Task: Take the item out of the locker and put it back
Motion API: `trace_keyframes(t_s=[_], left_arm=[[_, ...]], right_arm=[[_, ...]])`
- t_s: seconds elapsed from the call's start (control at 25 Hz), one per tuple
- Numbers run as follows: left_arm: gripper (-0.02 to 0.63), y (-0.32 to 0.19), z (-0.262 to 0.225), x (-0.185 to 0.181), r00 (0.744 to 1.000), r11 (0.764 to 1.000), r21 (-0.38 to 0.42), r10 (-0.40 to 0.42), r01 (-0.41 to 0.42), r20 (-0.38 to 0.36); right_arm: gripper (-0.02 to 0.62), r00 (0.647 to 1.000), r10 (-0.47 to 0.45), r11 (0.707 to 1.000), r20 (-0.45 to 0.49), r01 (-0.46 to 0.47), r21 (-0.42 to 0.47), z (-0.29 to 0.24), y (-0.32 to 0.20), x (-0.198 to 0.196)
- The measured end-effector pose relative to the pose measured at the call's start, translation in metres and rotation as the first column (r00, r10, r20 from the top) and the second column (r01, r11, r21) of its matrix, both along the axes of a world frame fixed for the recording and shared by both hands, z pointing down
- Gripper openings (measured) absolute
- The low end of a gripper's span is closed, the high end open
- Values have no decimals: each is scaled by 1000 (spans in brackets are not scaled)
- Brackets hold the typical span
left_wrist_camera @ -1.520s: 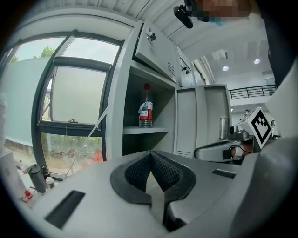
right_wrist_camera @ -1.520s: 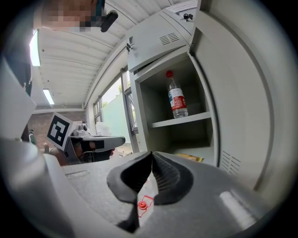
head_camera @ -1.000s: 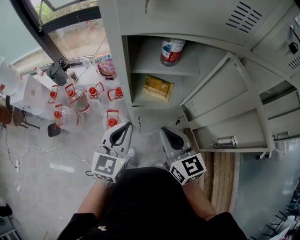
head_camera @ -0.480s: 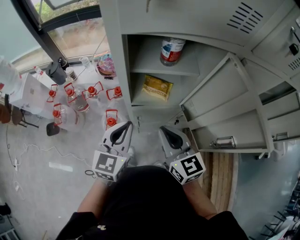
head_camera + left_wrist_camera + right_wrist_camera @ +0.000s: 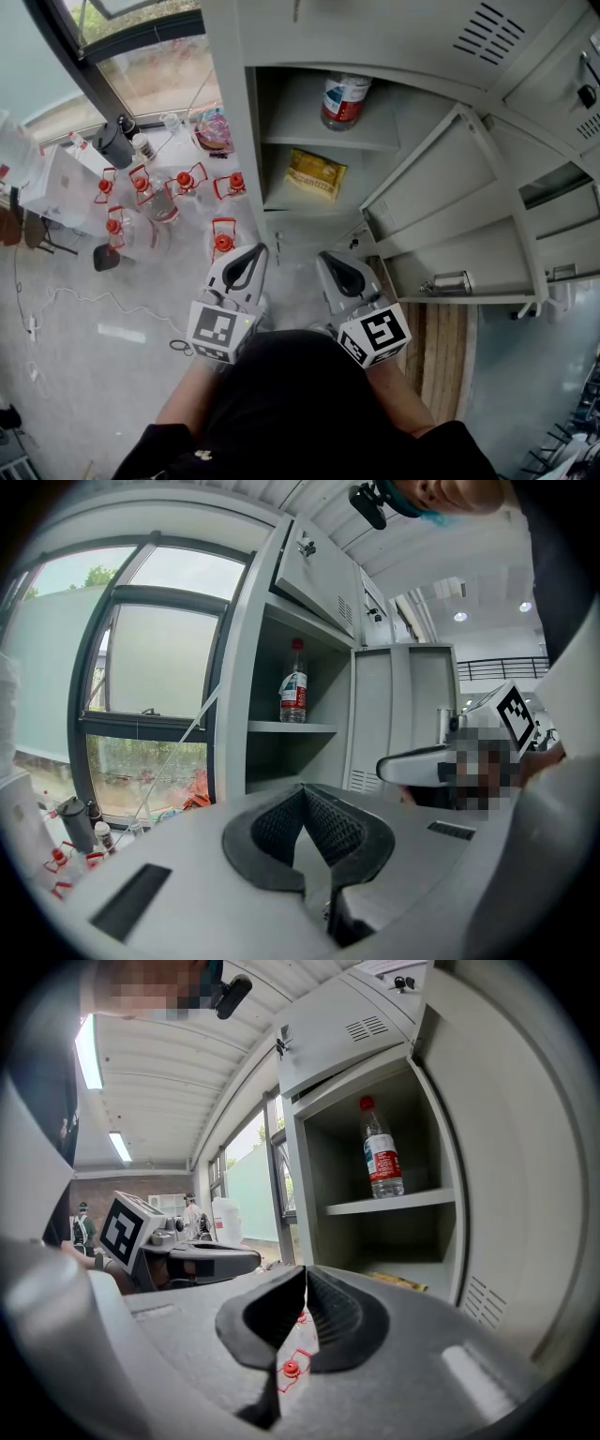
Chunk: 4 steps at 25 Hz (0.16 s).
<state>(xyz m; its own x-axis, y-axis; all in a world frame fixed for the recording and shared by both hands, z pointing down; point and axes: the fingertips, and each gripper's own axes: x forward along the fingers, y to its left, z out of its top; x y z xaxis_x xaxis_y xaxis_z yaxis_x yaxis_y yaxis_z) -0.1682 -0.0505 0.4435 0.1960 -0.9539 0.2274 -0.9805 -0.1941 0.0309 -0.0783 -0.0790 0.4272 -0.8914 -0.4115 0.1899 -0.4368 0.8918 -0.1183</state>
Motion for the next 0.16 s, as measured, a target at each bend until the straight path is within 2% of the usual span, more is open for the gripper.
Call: trace_keyframes(t_s=[0.16], left_arm=[[14, 2, 4, 1, 1000, 1000, -10, -4, 4, 3]], right_arm=[[-2, 1000, 9, 1000, -1, -9, -11, 2, 1, 2]])
